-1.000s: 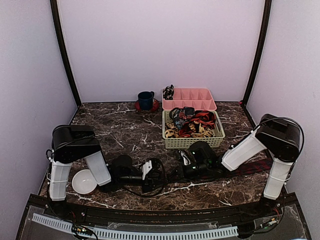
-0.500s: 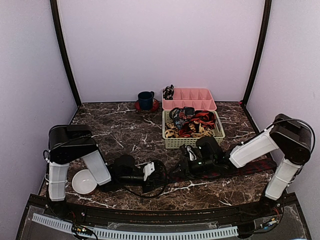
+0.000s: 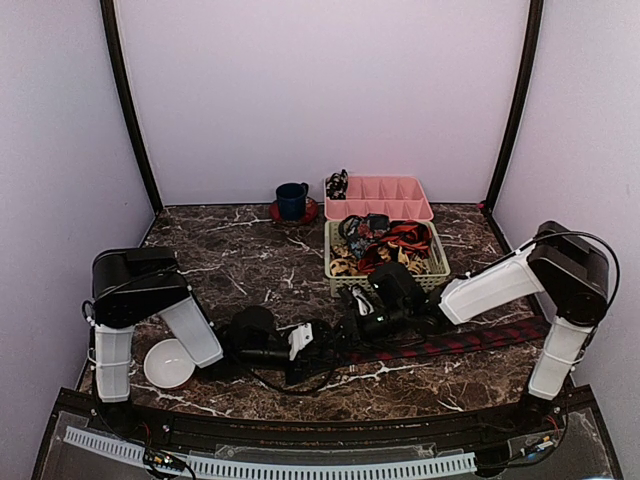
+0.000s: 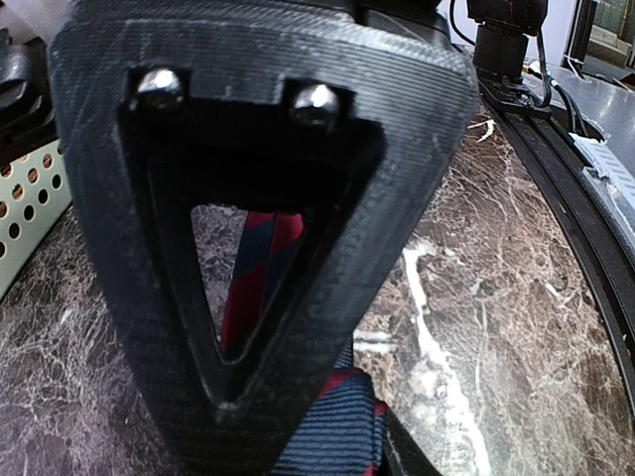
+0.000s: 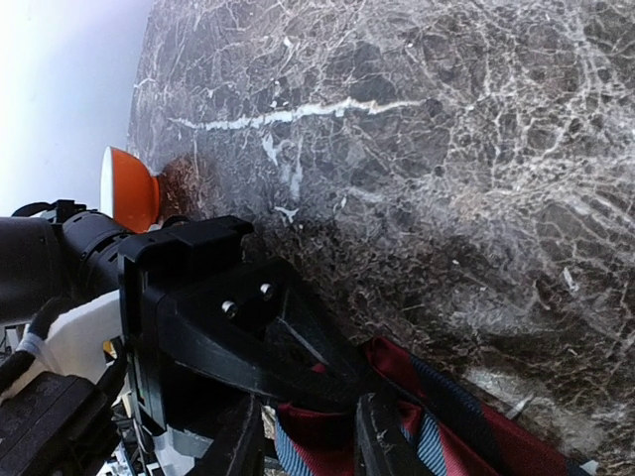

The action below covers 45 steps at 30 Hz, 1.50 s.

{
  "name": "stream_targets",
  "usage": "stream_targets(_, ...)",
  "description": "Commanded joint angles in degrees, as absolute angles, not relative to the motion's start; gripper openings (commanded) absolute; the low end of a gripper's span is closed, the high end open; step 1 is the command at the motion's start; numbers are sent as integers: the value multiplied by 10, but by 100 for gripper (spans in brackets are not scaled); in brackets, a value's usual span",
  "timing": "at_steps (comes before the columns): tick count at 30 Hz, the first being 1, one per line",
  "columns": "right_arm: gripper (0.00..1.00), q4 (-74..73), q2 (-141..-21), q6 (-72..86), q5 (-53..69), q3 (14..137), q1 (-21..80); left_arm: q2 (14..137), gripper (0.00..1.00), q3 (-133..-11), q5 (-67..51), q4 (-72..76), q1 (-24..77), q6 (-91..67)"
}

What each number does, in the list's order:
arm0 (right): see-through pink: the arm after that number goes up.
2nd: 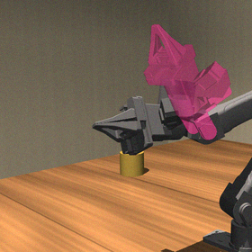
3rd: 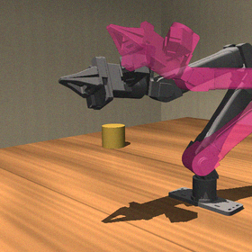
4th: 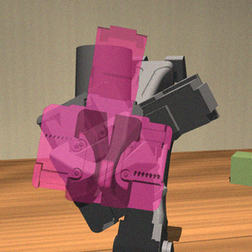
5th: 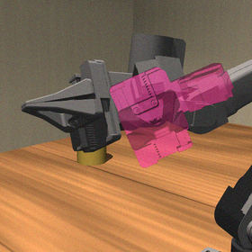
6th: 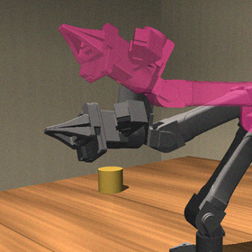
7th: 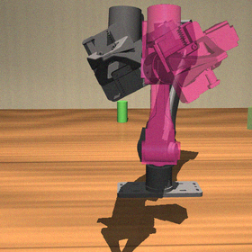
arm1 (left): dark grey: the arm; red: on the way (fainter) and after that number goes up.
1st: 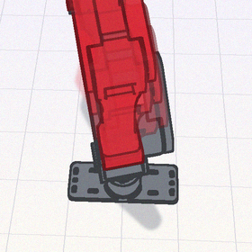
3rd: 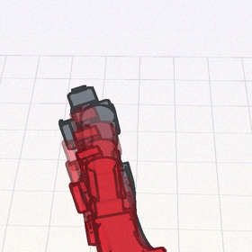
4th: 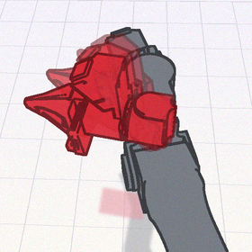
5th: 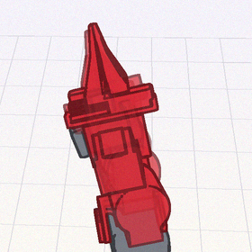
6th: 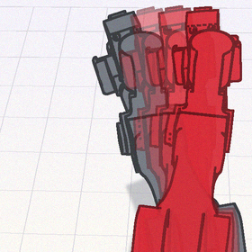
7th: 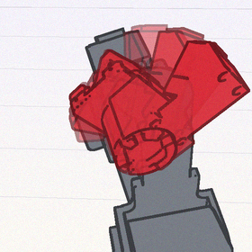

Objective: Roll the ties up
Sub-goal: Roll the tie at the center of the board.

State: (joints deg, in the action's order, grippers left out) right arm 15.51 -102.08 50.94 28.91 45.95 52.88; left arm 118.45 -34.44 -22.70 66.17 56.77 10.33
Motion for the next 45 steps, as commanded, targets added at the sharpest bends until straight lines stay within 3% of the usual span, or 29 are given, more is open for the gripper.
stream_targets(1, 32, 84, -1039, 479, 276, 478, 537, 1204, 34, -328, -205, 505, 568, 113)
stream_targets(2, 31, 76, -1039, 475, 272, 481, 537, 1203, 34, -329, -204, 503, 568, 114)
stream_targets(5, 10, 59, -1042, 464, 266, 488, 538, 1202, 34, -330, -205, 499, 568, 114)
stream_targets(7, 4, 55, -1047, 461, 276, 490, 538, 1199, 34, -331, -206, 498, 568, 114)
stream_targets(8, 5, 50, -1048, 459, 275, 491, 538, 1198, 34, -333, -206, 496, 567, 114)
stream_targets(11, 25, 50, -1034, 465, 269, 483, 538, 1197, 34, -337, -206, 488, 567, 116)
stream_targets(15, 29, 43, -1015, 470, 262, 480, 543, 1196, 34, -335, -206, 491, 567, 115)
stream_targets(17, 22, 40, -1018, 468, 263, 482, 545, 1197, 34, -337, -206, 492, 567, 114)
stream_targets(20, 2, 41, -1025, 464, 263, 483, 545, 1195, 34, -336, -206, 493, 567, 111)
stream_targets(21, 0, 41, -1025, 463, 263, 483, 544, 1194, 36, -336, -205, 496, 567, 110)
stream_targets(23, 0, 47, -1021, 461, 259, 473, 538, 1186, 41, -328, -206, 506, 566, 103)
stream_targets(28, 0, 122, -1016, 473, 281, 415, 513, 1145, 67, -305, -212, 547, 560, 100)
stream_targets(34, 0, 232, -1016, 500, 302, 349, 499, 1131, 84, -302, -234, 596, 557, 86)
stream_targets(41, 0, 305, -1008, 520, 312, 315, 488, 1175, 88, -304, -230, 686, 575, 41)
stream_targets(45, 0, 287, -1008, 510, 314, 343, 489, 1188, 98, -311, -231, 697, 587, 36)
